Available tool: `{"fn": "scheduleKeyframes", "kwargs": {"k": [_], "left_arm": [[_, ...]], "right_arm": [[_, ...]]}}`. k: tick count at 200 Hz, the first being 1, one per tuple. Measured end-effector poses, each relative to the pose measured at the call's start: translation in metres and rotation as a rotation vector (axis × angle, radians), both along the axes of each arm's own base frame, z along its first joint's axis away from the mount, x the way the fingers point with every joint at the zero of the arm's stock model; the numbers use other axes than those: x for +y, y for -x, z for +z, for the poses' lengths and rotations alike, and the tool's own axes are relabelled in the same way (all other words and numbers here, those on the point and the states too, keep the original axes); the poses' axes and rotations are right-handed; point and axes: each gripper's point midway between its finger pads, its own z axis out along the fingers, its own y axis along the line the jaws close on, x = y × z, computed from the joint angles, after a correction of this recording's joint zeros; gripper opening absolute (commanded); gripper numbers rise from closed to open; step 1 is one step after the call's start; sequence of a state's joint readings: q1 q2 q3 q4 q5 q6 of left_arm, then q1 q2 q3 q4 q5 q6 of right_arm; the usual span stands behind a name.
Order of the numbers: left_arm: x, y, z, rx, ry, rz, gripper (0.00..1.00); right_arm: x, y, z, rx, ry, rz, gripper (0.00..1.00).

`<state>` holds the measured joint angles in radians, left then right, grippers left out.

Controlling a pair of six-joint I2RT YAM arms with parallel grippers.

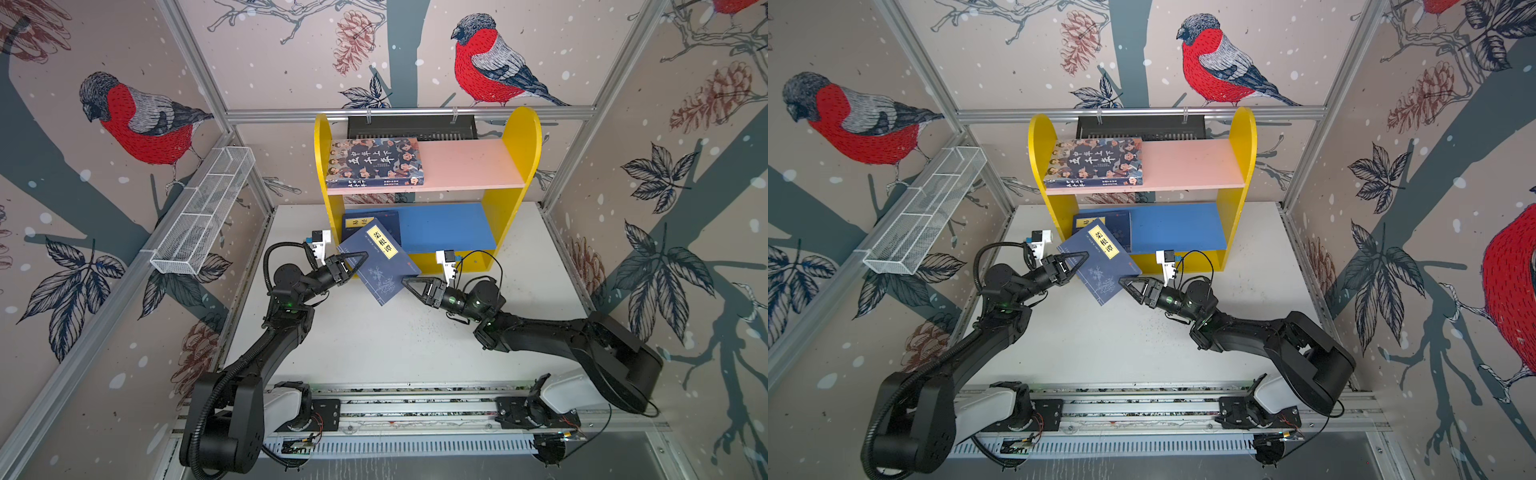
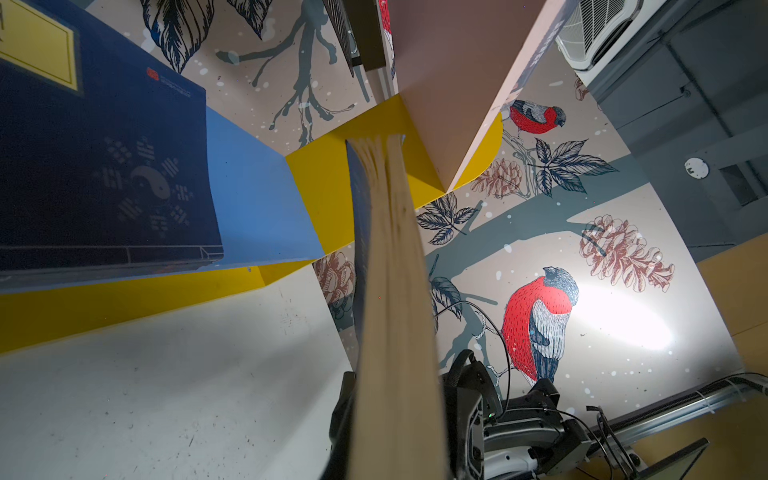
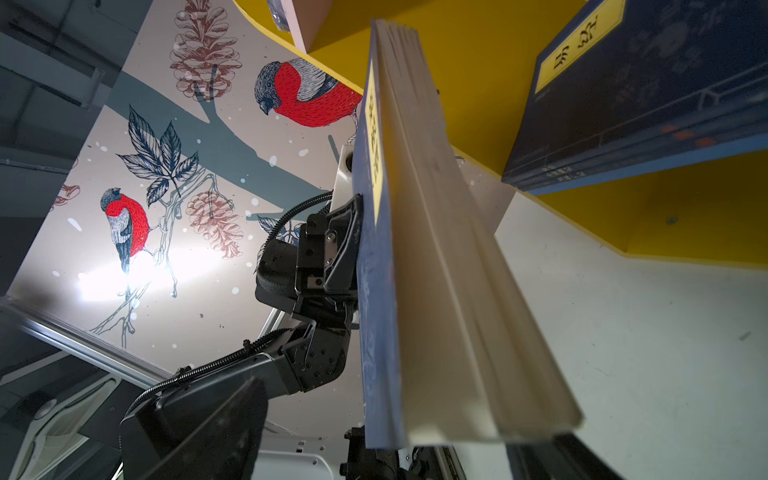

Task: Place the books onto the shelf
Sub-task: 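Lift the upright paperback between both grippers toward the blue shelf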

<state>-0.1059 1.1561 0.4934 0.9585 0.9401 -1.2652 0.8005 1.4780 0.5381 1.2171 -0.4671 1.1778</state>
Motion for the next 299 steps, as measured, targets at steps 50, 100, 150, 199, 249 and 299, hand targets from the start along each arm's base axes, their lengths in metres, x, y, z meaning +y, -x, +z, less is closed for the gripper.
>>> {"fn": "scheduleKeyframes", "kwargs": {"k": [50, 100, 150, 199, 249, 299], "left_arm": [[0.001, 0.001, -0.006, 0.022, 0.005, 0.006, 0.0], [0.003, -0.001, -0.014, 0.039, -0.001, 0.03, 0.1], [0.01, -0.006, -0.029, 0.011, -0.144, 0.064, 0.58], [0.02, 0.004, -0.035, -0.093, -0.315, 0.059, 0.74], [0.013, 0.031, -0.047, -0.131, -0.34, -0.08, 0.81], [0.003, 0.046, -0.052, -0.112, -0.292, -0.218, 0.78]], "right_arm": [[0.009, -0.015, -0.006, 0.003, -0.015, -0.01, 0.41], [0.006, -0.029, -0.009, 0.017, -0.071, 0.005, 0.02], [-0.012, -0.04, -0.002, 0.013, -0.092, 0.016, 0.01], [-0.043, -0.043, 0.004, -0.062, 0.035, 0.059, 0.01], [-0.064, -0.027, 0.005, -0.144, 0.227, 0.165, 0.01], [-0.068, 0.004, 0.011, -0.212, 0.336, 0.298, 0.01]]}}
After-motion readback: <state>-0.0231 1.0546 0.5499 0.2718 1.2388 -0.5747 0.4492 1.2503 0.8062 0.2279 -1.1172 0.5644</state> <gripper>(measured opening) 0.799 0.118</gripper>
